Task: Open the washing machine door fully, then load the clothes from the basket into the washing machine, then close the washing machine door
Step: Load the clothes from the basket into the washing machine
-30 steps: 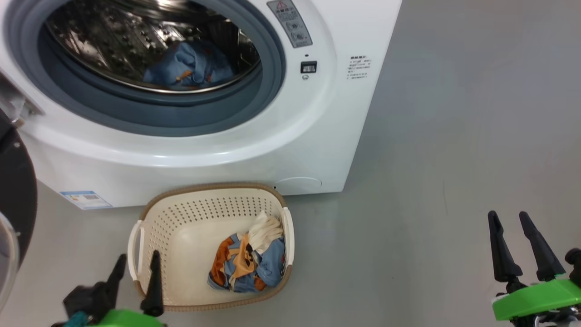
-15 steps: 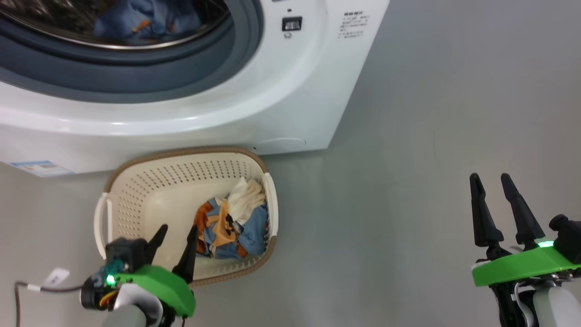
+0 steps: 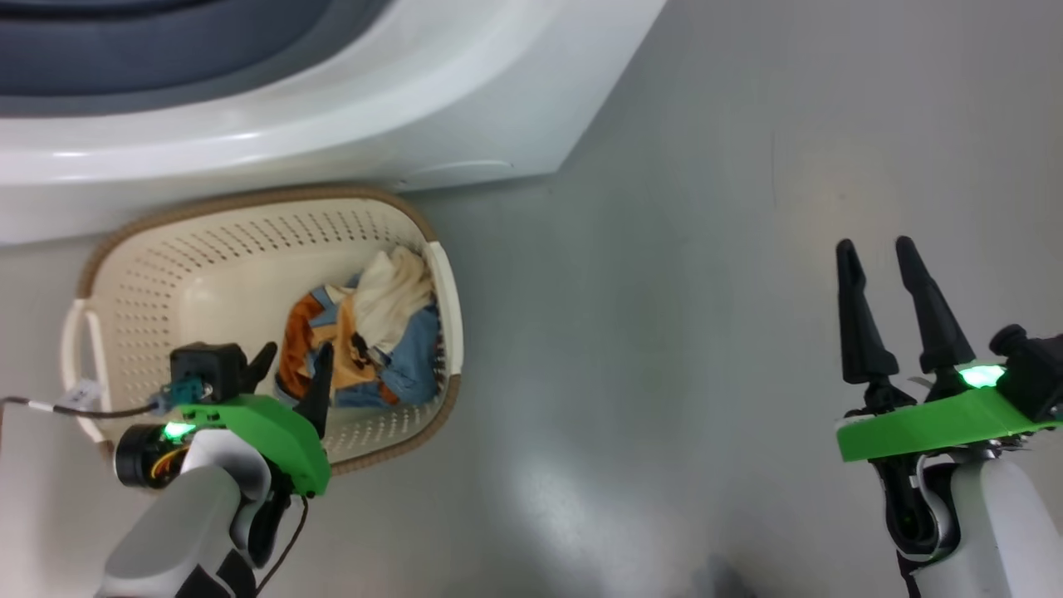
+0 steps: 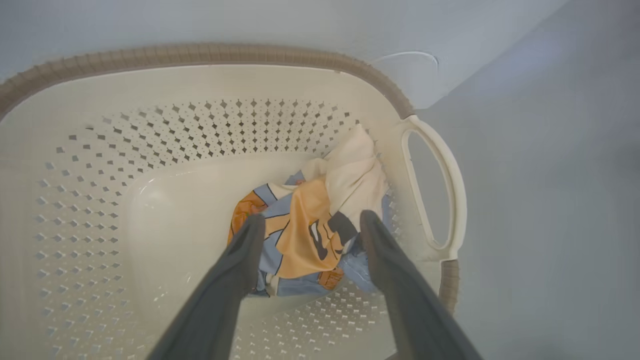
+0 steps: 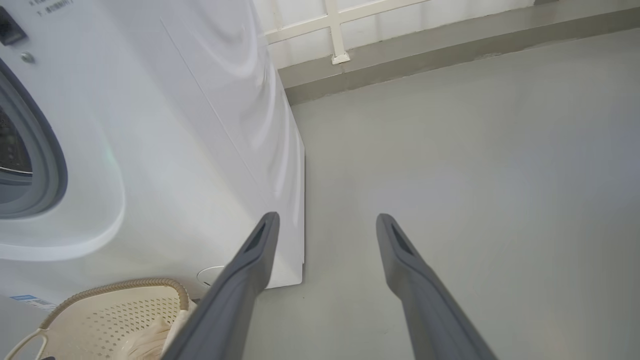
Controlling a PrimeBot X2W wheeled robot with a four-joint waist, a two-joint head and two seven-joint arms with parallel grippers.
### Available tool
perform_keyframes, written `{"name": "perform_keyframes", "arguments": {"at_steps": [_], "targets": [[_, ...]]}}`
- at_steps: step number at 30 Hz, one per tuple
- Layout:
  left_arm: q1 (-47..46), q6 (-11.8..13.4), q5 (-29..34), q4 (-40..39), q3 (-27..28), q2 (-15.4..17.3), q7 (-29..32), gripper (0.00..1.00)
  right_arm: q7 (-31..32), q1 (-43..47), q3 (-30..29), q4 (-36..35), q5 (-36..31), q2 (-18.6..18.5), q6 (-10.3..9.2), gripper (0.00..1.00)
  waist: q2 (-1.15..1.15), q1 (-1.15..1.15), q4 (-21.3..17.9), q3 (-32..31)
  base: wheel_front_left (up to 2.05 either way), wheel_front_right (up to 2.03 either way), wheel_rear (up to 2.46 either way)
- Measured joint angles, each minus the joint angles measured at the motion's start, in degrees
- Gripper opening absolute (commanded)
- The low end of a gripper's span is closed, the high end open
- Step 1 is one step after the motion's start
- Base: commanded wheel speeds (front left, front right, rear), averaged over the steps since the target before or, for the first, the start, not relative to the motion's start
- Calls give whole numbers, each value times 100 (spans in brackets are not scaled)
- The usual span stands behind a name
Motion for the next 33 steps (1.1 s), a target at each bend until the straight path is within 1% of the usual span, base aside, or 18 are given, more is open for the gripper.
{"name": "perform_keyframes", "arguments": {"at_steps": [5, 9, 15, 22, 30, 31, 32, 33], "targets": [[-378, 0, -589, 192, -697, 73, 10, 100, 1, -144, 100, -11, -23, 77, 0, 100, 0, 0, -149, 346, 0, 0, 0], [-694, 0, -1063, 168, -1214, 252, 53, 100, 0, -281, 220, -24, -24, 121, 0, 100, 0, 0, -260, 594, 0, 0, 0], [-1071, 0, -1682, 86, -1896, 486, 59, 100, 0, -374, 242, -78, -32, 154, 0, 100, 0, 0, -416, 904, 0, 0, 0], [-1427, 0, -2326, -53, -2585, 687, 131, 100, 0, -432, 264, -136, -49, 208, 0, 100, 0, 0, -557, 1164, 0, 0, 0], [-1672, 0, -2998, -113, -3175, 815, 260, 100, 0, -486, 401, -209, -76, 278, 0, 100, 0, 0, -678, 1326, 0, 0, 0], [-1693, 0, -3101, -118, -3219, 831, 261, 76, 0, -486, 401, -220, -80, 275, 0, 100, 0, 0, -685, 1334, 0, 0, 0], [-1708, 0, -3179, -123, -3274, 840, 261, 34, 0, -486, 399, -235, -80, 270, 0, 100, 0, 0, -687, 1335, 0, 0, 0], [-1713, 0, -3230, -132, -3338, 845, 261, 0, 1, -485, 398, -246, -82, 268, 0, 100, 0, 0, -686, 1329, 0, 0, 0]]}}
